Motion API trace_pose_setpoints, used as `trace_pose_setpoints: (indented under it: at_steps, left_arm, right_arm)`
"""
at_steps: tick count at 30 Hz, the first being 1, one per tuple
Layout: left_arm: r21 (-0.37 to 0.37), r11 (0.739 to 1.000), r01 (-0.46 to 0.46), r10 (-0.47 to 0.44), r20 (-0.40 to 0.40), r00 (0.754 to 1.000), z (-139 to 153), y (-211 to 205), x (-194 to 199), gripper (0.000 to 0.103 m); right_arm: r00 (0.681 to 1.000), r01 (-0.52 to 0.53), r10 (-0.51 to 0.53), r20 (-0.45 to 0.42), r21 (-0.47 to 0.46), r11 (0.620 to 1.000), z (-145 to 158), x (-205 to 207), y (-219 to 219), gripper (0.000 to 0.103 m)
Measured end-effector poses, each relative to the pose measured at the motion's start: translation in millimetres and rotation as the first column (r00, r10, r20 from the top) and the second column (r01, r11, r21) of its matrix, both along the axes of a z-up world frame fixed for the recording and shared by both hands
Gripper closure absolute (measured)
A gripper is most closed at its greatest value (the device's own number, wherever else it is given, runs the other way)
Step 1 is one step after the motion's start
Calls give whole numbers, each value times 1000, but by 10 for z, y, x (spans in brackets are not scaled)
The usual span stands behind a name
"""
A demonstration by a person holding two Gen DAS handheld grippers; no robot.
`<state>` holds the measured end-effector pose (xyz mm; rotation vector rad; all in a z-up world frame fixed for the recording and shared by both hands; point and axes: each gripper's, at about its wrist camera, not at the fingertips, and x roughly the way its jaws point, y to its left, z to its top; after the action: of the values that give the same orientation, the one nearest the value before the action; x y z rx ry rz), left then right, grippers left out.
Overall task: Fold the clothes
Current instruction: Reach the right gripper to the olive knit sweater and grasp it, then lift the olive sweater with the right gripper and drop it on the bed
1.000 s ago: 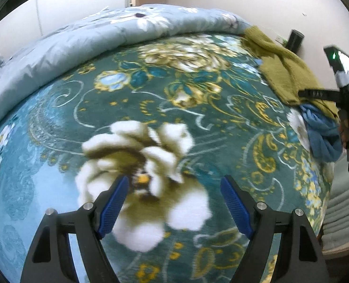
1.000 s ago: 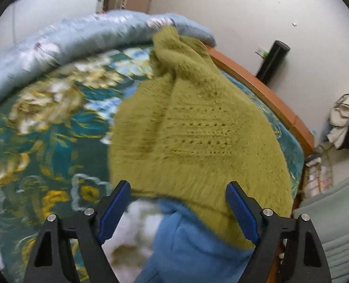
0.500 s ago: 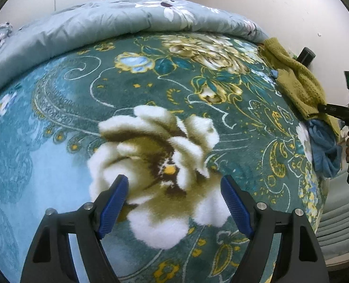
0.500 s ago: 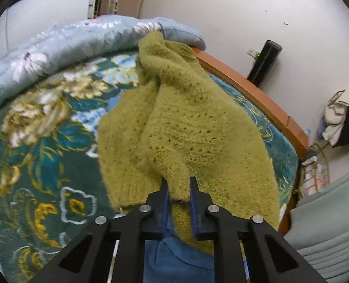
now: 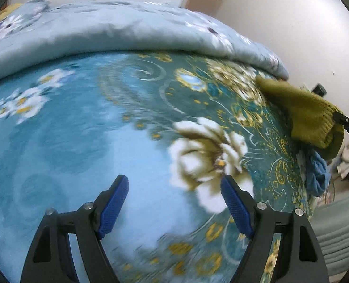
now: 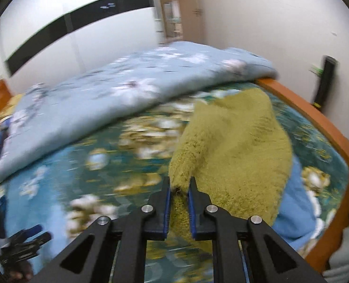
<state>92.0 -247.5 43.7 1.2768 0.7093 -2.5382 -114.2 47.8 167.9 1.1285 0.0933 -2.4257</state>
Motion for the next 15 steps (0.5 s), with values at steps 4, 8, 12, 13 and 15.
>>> trace_pose_setpoints:
  at_steps: [4, 8, 12, 13, 15]
  left_arm:
    - [2, 997, -72, 72, -19, 997, 135, -255, 512, 22]
    - [8, 984, -177, 178, -39, 983, 274, -628, 1135, 22]
    - [-5, 955, -297, 296, -62, 953, 433, -1052, 1775, 22]
    - [-4, 947, -321, 320, -69, 945, 462, -1136, 1905, 22]
    - [2, 930, -369, 368, -84, 926, 520, -1298, 2174, 22]
  right_arm:
    - [988, -150, 153, 29, -79, 985, 138, 485, -657, 89]
    - [950, -292, 305, 62, -160, 943, 201, 1057, -1401, 89]
    - [901, -404, 428, 66, -228, 886, 292, 1607, -2000, 89]
    - [885, -435, 462, 64, -245, 867, 323, 1757, -2144, 89]
    - [850, -490, 523, 59, -278, 826, 407, 2039, -2416, 90]
